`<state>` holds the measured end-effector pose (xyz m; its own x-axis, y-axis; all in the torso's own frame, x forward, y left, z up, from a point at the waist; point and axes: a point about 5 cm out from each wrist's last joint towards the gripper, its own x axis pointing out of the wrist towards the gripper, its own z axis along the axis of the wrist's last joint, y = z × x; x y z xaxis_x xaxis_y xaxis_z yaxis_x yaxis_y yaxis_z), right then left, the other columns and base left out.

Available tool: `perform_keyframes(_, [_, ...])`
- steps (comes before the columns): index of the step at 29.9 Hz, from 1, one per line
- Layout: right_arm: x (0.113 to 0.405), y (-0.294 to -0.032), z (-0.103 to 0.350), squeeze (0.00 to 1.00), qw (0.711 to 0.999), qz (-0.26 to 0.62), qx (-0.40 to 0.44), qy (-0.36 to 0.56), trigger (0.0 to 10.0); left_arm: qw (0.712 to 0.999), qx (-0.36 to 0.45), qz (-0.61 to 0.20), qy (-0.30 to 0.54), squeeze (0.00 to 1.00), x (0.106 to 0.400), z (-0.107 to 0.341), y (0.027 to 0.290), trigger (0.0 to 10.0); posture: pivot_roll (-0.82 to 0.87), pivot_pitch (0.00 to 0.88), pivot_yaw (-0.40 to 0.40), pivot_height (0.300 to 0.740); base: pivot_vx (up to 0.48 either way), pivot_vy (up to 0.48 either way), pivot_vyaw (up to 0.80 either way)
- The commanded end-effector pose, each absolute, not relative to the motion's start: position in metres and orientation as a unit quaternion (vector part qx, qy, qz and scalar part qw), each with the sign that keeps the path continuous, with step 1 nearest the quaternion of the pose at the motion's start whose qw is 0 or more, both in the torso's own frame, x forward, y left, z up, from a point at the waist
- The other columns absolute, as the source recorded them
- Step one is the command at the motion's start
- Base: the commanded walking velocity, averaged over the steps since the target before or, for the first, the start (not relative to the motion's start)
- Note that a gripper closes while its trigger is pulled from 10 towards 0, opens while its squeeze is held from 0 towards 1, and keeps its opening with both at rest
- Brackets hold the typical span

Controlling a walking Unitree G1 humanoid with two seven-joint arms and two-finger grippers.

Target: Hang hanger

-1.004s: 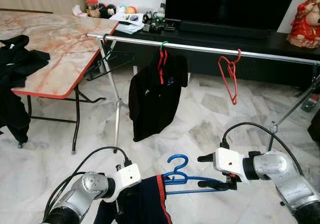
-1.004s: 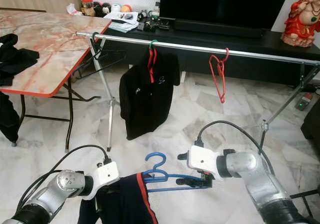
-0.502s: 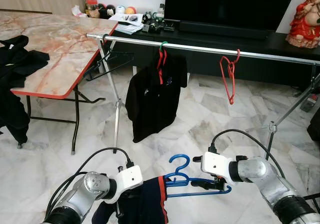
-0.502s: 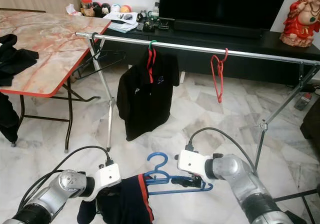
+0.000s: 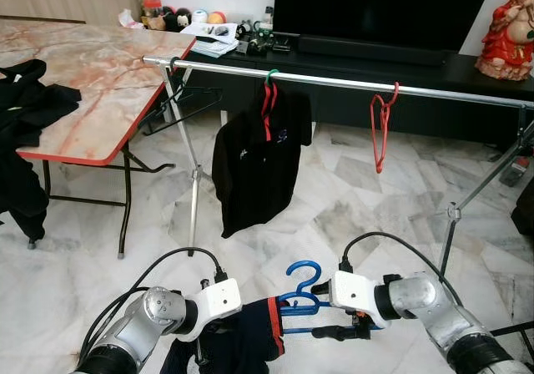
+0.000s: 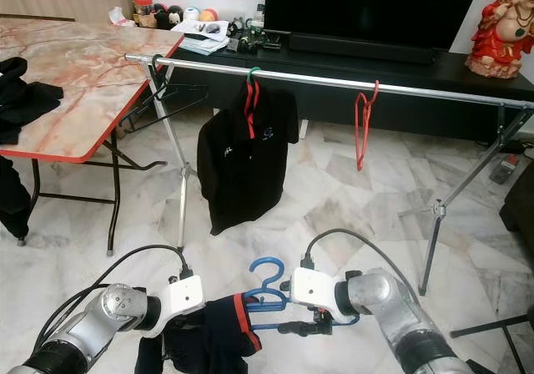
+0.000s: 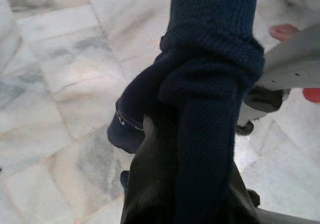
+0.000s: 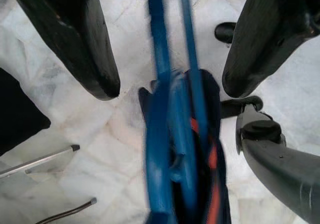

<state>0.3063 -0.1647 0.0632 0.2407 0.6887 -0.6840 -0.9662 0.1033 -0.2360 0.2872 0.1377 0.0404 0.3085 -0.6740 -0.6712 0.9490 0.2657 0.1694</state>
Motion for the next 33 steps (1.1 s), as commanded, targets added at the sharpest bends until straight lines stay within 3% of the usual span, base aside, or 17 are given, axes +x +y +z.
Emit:
perform_keyframes(1, [0.311, -0.163, 0.067, 0.00, 0.714, 0.577, -0.345, 0.195, 10.0, 0.748, 0.299, -0.544, 0.233, 0.00, 0.290, 0.047, 0.135, 0.0, 0.01, 0.060, -0.070, 0.740, 0.000, 0.000, 0.00])
perform_keyframes(10, [0.310, -0.158, 0.062, 0.00, 0.717, 0.580, -0.337, 0.189, 10.0, 0.708, 0.329, -0.567, 0.263, 0.00, 0.286, 0.049, 0.144, 0.0, 0.03, 0.056, -0.070, 0.740, 0.000, 0.000, 0.00])
perform_keyframes(15, [0.302, -0.160, 0.052, 0.00, 0.705, 0.595, -0.326, 0.207, 10.0, 0.715, 0.335, -0.562, 0.247, 0.00, 0.294, 0.060, 0.143, 0.0, 0.03, 0.058, -0.068, 0.740, 0.000, 0.000, 0.00])
perform_keyframes(31, [0.298, -0.156, 0.047, 0.00, 0.725, 0.596, -0.283, 0.199, 10.0, 0.703, 0.346, -0.571, 0.246, 0.00, 0.292, 0.068, 0.143, 0.0, 0.05, 0.061, -0.062, 0.740, 0.000, 0.000, 0.00])
perform_keyframes(32, [0.298, -0.156, 0.047, 0.00, 0.725, 0.597, -0.279, 0.200, 9.5, 0.703, 0.346, -0.571, 0.247, 0.00, 0.291, 0.068, 0.143, 0.0, 0.05, 0.061, -0.062, 0.740, 0.000, 0.000, 0.00])
perform_keyframes(33, [0.298, -0.156, 0.048, 0.00, 0.726, 0.598, -0.276, 0.199, 4.7, 0.702, 0.346, -0.571, 0.248, 0.00, 0.291, 0.068, 0.143, 0.0, 0.05, 0.061, -0.061, 0.740, 0.000, 0.000, 0.00])
